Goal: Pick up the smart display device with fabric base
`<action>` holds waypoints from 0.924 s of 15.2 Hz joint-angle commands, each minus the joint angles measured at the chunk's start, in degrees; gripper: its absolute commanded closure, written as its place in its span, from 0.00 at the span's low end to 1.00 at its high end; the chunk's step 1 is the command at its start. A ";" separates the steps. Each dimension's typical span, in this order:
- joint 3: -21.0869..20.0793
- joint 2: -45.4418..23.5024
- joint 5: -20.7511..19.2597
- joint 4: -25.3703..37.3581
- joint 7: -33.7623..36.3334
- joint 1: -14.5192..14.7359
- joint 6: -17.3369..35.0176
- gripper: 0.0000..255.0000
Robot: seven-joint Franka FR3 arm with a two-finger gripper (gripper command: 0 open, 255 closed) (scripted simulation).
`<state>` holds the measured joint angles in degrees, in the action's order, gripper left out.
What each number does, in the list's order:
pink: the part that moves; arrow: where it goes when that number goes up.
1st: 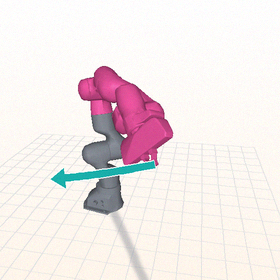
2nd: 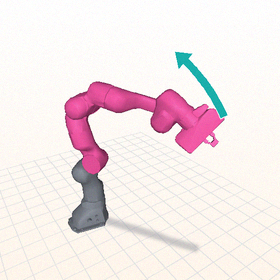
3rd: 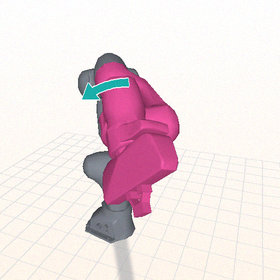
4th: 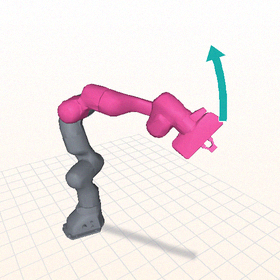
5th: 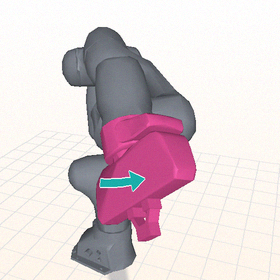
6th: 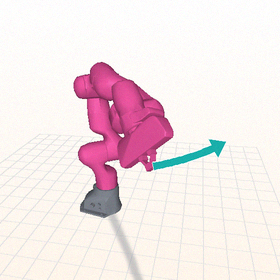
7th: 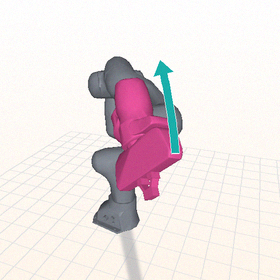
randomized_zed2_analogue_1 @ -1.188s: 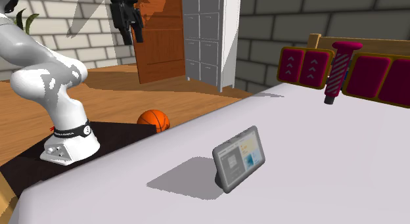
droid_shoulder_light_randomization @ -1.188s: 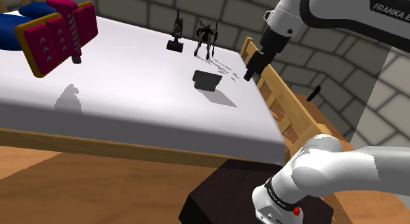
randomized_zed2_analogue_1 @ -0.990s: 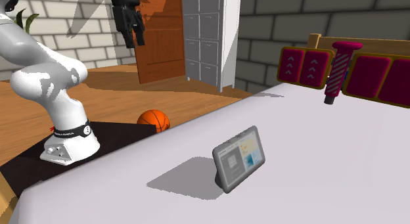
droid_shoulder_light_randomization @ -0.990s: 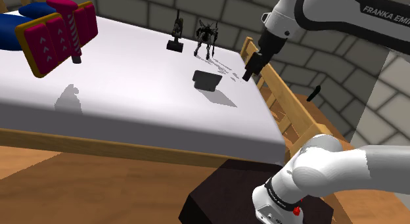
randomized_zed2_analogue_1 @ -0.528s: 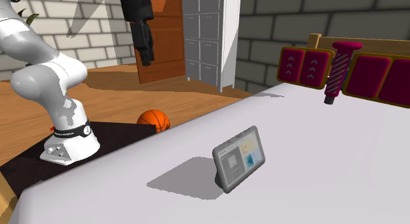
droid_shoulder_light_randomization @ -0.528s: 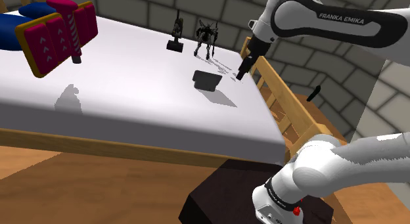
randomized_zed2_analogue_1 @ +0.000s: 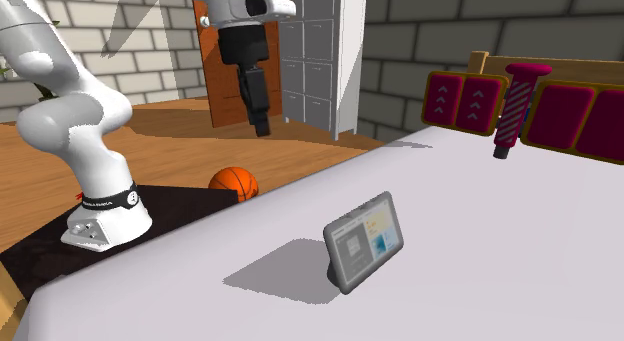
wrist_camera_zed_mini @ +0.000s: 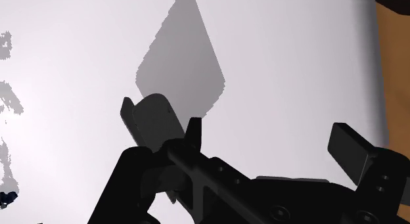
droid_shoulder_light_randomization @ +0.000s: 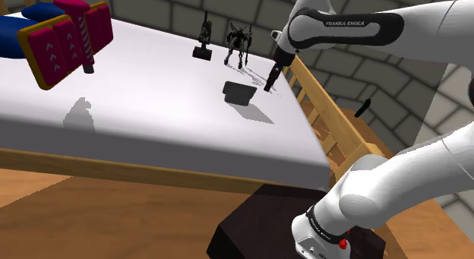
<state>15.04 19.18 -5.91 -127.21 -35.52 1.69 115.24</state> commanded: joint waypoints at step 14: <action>4.16 -34.46 11.73 25.80 -30.26 -1.21 8.84 0.00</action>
<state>19.38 -13.04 4.94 -103.13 -63.70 0.95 123.59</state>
